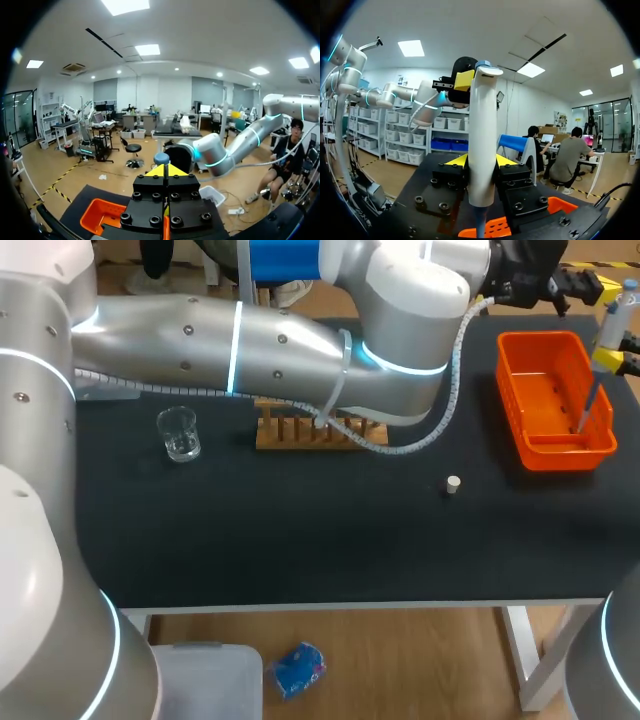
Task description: Invert the test tube, pick up the pipette, mount the tip to pipette, aspirate from beaker and dispense into the tube, eject the tip, return the pipette, and cap with the stopper.
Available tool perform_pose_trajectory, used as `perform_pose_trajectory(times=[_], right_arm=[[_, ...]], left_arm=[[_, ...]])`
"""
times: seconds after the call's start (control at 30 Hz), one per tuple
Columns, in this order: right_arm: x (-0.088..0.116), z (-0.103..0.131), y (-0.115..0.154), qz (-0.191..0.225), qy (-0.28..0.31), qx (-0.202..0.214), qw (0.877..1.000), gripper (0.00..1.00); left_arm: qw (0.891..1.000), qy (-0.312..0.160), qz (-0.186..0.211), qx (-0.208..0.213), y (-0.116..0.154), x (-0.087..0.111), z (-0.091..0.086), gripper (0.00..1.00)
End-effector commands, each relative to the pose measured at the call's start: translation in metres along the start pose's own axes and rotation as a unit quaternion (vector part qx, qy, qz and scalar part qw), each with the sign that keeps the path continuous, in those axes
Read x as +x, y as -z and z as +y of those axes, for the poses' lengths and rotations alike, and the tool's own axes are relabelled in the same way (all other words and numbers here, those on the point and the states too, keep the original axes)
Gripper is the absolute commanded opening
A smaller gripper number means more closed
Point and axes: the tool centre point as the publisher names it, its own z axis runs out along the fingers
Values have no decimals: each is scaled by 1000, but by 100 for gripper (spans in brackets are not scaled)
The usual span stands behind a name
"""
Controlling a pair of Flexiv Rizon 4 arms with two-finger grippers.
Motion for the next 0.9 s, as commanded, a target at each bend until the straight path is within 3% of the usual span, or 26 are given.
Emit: perform_pose_trajectory(times=[0.03,0.9], right_arm=[[0,0,1,1,1,0,1000,0],[0,0,1,1,1,0,1000,0]], left_arm=[[1000,-2,5,2,-5,-3,0,0],[1000,-11,22,8,-18,-7,-6,0]])
